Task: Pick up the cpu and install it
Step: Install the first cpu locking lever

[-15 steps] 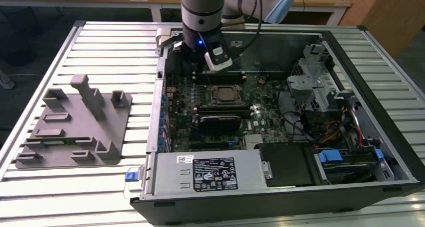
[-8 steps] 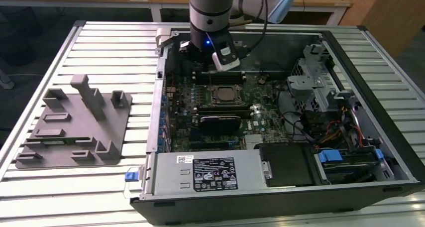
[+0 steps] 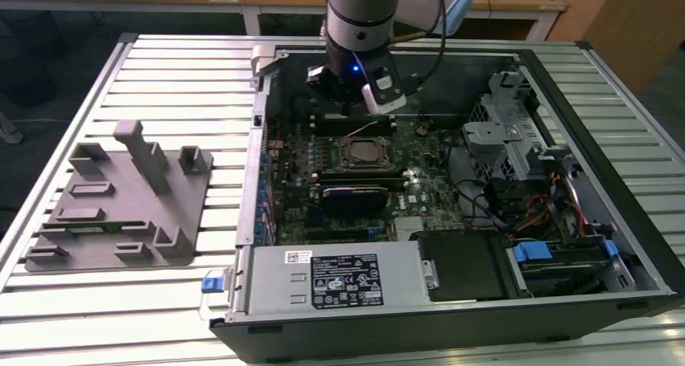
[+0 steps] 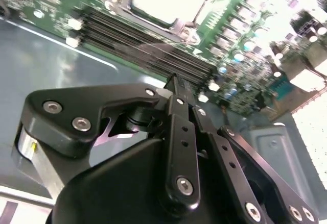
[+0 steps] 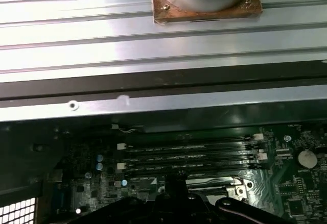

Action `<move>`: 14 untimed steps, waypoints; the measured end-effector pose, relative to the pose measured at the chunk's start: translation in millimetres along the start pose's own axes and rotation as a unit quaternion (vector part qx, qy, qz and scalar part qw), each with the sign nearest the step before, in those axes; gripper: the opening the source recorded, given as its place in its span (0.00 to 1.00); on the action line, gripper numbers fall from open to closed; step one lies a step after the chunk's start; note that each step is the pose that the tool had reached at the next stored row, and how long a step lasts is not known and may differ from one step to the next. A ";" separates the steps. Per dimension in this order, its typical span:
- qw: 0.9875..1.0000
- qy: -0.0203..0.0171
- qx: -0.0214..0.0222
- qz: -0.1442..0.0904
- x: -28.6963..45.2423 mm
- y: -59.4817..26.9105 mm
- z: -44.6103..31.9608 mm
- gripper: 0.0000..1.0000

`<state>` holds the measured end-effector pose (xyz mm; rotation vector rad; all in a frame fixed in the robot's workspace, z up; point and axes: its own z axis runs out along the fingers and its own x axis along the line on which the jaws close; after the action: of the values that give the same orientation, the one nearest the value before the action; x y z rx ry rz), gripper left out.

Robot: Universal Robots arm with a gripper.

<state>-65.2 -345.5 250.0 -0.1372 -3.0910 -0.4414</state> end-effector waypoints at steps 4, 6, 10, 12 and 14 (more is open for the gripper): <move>1.000 0.000 0.000 0.000 -9.0 0.7 0.0 0.11; 1.000 0.000 0.000 0.000 -9.1 0.7 0.0 0.11; 1.000 0.000 0.000 0.000 -9.5 0.8 0.6 0.11; 1.000 0.000 0.000 0.000 -10.3 0.6 1.2 0.11; 1.000 0.000 0.000 0.001 -11.8 0.5 2.0 0.11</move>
<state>-53.4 -345.5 247.8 -0.1418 -3.0914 -0.4402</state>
